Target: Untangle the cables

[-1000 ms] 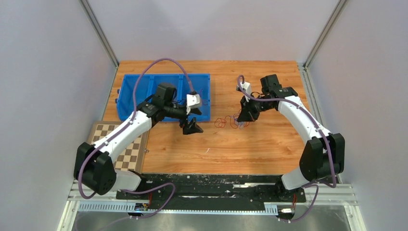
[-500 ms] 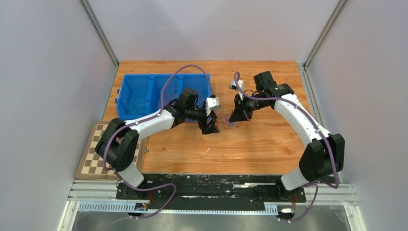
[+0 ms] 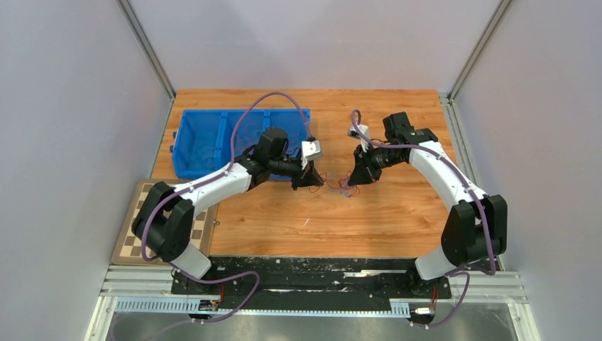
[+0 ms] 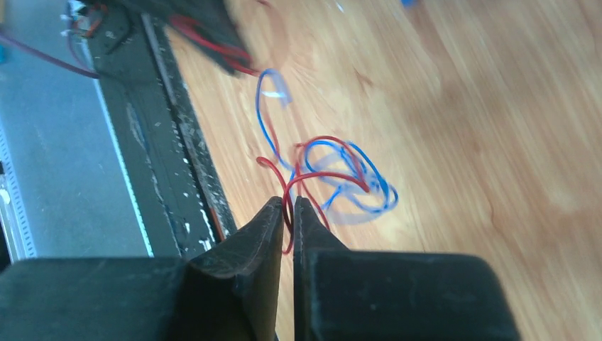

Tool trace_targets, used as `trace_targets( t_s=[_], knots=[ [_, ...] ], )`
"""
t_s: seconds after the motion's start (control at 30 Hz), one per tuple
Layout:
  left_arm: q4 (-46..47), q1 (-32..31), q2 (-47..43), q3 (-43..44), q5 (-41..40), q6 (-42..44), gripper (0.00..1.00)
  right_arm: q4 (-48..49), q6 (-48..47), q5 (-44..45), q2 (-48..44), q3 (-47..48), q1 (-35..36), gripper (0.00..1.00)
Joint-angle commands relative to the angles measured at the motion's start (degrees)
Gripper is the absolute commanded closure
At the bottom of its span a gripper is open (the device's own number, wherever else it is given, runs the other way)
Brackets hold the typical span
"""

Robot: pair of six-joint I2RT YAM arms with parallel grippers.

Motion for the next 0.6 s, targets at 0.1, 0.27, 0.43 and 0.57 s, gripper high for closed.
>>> trace_targets(
  t_s=[0.1, 0.27, 0.43, 0.57],
  knots=[
    [-14.39, 0.38, -4.09, -3.62, 6.2, 4.03, 1.0, 4.85, 0.92, 12.78, 5.45, -4.16, -4.08, 0.93],
    [-15.06, 1.4, -1.05, -5.26, 4.1, 1.74, 1.0, 9.08, 2.22, 19.26, 6.28, -6.06, -4.54, 1.0],
    [-14.52, 3.75, -0.77, -5.38, 3.48, -1.24, 1.0, 9.39, 0.97, 19.47, 3.72, -7.43, -4.53, 0.92],
    [-13.46, 4.26, -1.97, -5.78, 4.19, -0.74, 1.0, 10.48, 2.05, 13.79, 0.9, -8.88, -4.3, 0.46]
  ],
)
